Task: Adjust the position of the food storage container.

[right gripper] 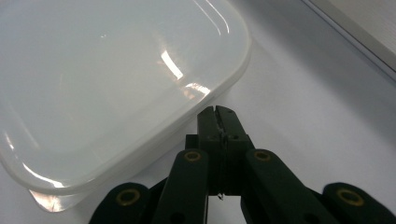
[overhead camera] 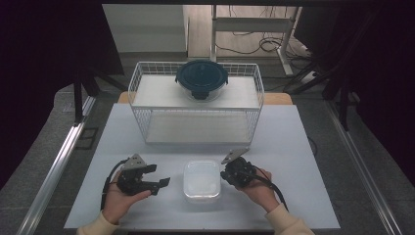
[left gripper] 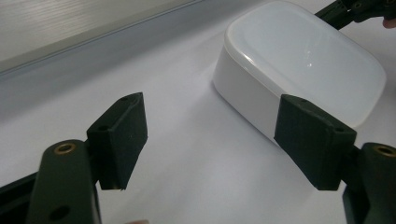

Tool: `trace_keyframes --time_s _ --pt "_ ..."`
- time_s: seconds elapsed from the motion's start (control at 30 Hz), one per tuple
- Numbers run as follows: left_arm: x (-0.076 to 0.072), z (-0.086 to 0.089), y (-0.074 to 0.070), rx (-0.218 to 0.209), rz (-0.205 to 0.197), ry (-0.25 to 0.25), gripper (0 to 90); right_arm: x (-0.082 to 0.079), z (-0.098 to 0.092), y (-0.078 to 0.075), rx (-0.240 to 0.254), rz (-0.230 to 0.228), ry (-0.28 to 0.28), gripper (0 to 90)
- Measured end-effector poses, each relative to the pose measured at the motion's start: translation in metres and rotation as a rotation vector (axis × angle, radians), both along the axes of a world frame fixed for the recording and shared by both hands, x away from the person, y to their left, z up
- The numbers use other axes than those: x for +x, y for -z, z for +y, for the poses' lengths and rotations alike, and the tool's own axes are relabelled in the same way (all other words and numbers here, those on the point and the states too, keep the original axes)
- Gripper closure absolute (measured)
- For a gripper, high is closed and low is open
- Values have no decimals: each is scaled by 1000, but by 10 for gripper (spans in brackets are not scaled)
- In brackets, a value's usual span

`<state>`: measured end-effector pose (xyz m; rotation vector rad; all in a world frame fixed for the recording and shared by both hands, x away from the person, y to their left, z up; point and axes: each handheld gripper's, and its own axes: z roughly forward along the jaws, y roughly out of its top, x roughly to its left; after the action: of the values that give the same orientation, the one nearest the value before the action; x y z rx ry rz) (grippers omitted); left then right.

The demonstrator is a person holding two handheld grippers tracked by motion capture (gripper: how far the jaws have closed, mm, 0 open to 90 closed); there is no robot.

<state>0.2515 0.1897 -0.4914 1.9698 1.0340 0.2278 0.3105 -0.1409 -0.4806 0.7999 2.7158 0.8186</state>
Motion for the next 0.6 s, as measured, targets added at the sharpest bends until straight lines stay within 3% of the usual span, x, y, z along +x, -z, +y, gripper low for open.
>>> trace_keyframes --time_s 0.2,0.33,0.53,0.6 --pt "0 1 0 0 1 1 253 0 -2 0 3 12 -4 890" --pt "0 1 0 -4 -1 -3 253 -2 -13 -3 21 4 24 891" --pt "-1 2 -1 -7 -4 -8 253 -9 -37 -11 86 2 74 890" --pt "-1 2 -1 -10 -6 -13 254 -12 -46 -12 140 25 76 890"
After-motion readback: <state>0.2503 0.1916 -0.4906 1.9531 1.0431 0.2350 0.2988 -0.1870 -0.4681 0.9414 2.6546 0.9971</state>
